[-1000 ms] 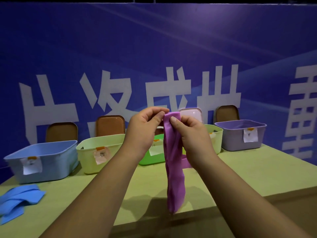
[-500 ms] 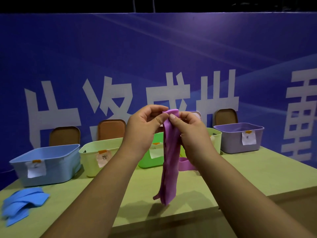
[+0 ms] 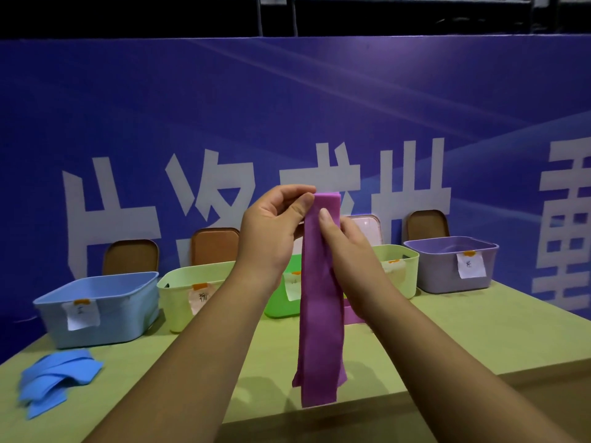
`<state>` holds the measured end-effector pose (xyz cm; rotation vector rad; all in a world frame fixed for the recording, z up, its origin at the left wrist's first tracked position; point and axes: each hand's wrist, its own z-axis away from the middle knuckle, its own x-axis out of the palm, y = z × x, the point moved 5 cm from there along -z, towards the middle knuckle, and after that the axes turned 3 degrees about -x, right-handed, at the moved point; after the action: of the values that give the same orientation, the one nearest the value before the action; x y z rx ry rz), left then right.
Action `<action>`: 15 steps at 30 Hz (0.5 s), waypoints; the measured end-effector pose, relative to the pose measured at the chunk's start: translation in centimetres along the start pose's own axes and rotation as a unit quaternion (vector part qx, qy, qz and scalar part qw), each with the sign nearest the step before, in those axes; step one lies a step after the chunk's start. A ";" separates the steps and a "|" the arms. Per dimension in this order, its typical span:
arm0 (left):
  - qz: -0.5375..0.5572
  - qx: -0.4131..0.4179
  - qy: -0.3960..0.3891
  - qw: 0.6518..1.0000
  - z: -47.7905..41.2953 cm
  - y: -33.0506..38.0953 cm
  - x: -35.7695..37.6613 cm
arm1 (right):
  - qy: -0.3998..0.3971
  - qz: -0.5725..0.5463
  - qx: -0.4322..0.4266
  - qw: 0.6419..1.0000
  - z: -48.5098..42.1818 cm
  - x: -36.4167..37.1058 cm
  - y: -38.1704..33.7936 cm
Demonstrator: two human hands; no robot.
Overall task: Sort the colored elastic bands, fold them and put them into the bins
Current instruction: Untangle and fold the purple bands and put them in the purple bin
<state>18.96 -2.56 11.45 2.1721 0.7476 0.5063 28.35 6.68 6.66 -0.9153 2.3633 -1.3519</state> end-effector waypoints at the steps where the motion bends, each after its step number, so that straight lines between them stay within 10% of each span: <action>1: -0.008 0.000 0.006 1.000 -0.1 0.0 -0.1 | -0.015 -0.006 0.012 1.000 0.3 0.3 0.3; 15: 0.137 -0.117 0.089 0.980 -0.7 -2.9 -0.8 | -0.045 -0.033 0.082 0.995 2.6 2.2 5.5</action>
<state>17.01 -1.19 9.55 2.0332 0.4551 0.8936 25.81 5.53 0.77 -0.9917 2.1374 -1.4704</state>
